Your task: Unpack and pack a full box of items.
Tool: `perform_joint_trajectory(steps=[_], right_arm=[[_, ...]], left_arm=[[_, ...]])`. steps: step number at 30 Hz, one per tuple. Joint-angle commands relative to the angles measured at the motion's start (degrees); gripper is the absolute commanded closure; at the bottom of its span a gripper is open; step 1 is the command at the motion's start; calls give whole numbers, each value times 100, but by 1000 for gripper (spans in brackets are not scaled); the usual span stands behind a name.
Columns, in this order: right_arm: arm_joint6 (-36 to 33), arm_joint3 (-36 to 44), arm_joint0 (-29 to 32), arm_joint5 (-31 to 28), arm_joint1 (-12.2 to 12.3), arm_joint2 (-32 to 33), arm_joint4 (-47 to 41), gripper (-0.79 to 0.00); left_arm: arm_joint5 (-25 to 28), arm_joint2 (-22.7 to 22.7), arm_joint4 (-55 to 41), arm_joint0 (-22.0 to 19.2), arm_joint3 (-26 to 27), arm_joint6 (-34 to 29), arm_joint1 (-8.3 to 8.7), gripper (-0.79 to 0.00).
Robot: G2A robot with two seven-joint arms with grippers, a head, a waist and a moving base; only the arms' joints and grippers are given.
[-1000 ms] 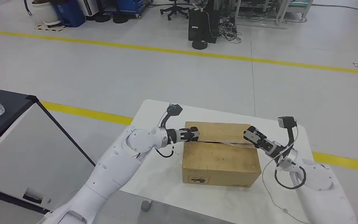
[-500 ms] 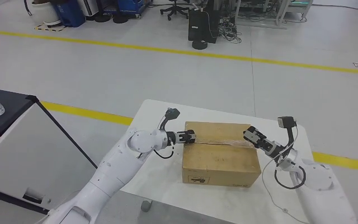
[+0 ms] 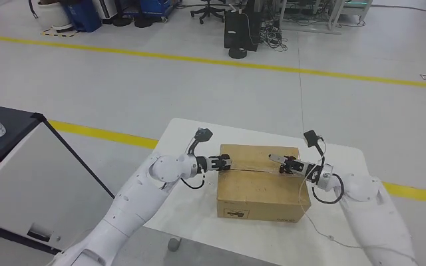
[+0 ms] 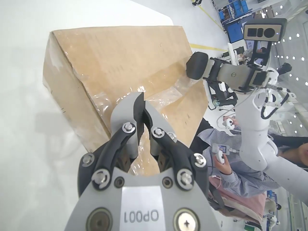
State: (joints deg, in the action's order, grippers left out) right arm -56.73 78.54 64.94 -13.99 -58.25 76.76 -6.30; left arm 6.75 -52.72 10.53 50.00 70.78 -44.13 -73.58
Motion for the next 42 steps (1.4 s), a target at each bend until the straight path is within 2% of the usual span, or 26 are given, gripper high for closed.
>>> perform_joint_trajectory(steps=[1, 11, 16, 24, 31, 32, 33, 34, 42], right_arm=[[-1, -122, -53, -1, -16, -102, 37, -785], [113, -324, -260, -41, -49, -310, 136, -785], [180, -28, -149, -247, -3, 14, -234, -785], [-168, 549, 308, -142, 110, 649, -1027, -785], [-267, 475, 267, -94, 83, 393, -1127, -785], [-235, 437, 219, -92, 70, 323, -1126, -785], [-214, 402, 167, -88, 57, 244, -1119, -785], [-195, 367, 111, -84, 44, 172, -1104, -785], [-187, 192, -271, -41, -49, -327, -1059, -785]], left_arm=[[-13, -42, 26, 44, 96, 6, 15, 0], [7, -318, 187, 188, 598, 123, 93, 0], [32, -469, 240, 296, 855, 133, 139, 0], [193, -609, 290, 421, 1200, 185, 182, 0], [422, -765, 336, 605, 1462, 341, 226, 0], [461, -810, 347, 652, 1500, 367, 239, -166], [477, -841, 373, 684, 1531, 378, 249, -662], [477, -841, 373, 684, 1531, 378, 249, -785], [477, -841, 373, 684, 1531, 378, 249, -785]])
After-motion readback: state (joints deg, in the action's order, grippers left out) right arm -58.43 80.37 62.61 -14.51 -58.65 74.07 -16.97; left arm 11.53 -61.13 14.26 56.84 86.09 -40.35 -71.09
